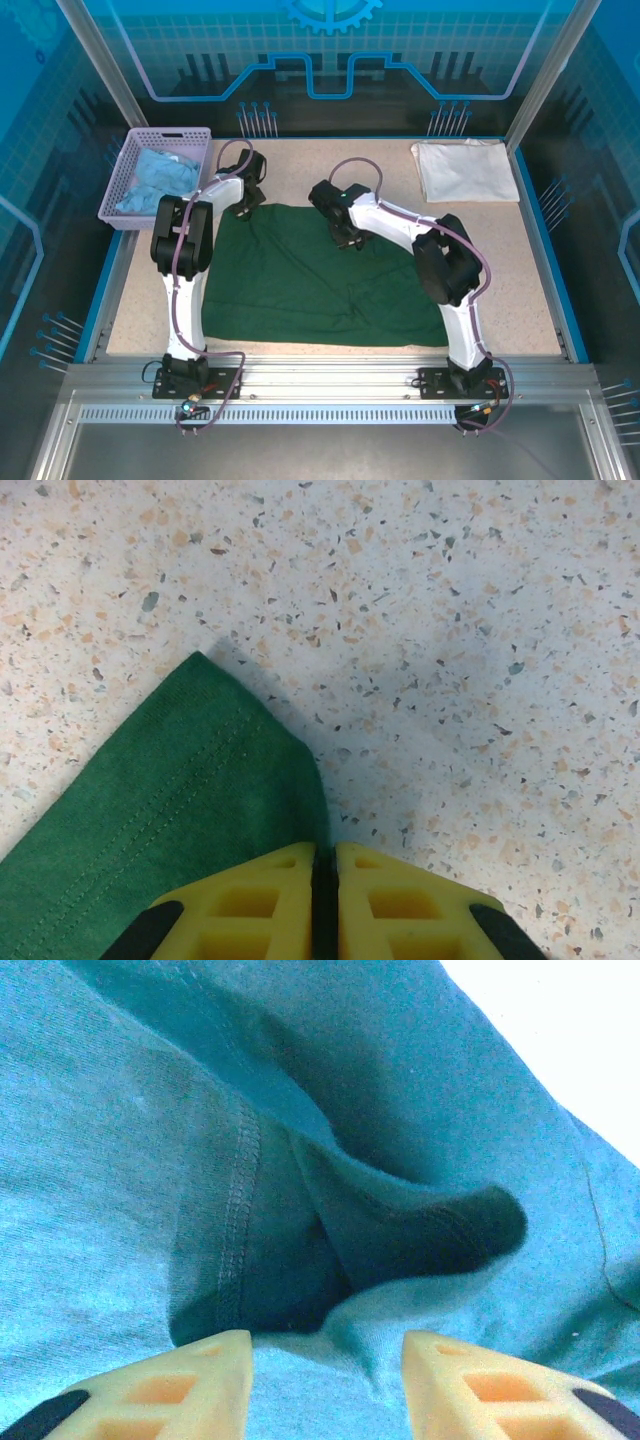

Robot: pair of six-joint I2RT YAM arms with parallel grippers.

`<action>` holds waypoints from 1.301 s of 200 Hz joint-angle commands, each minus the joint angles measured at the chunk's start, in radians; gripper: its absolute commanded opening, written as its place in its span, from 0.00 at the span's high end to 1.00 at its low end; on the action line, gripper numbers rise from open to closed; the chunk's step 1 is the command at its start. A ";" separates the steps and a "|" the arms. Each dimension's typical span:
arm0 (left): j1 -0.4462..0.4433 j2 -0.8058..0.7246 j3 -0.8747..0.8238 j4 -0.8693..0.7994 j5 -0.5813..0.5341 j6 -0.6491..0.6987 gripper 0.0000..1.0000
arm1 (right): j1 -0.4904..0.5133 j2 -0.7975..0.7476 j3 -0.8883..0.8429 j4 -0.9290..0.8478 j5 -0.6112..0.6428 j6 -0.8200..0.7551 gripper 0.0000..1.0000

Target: Fold and stack the t-shirts

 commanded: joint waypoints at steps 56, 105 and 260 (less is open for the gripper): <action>0.003 -0.047 -0.019 0.006 0.018 0.004 0.86 | -0.033 0.068 0.064 -0.062 -0.034 -0.008 0.80; 0.003 -0.046 -0.019 0.007 0.020 0.004 0.86 | -0.039 0.068 0.063 -0.057 -0.045 -0.011 0.96; 0.007 -0.144 -0.093 0.016 -0.015 -0.015 0.86 | 0.001 -0.518 -0.508 0.251 -0.329 -0.228 1.00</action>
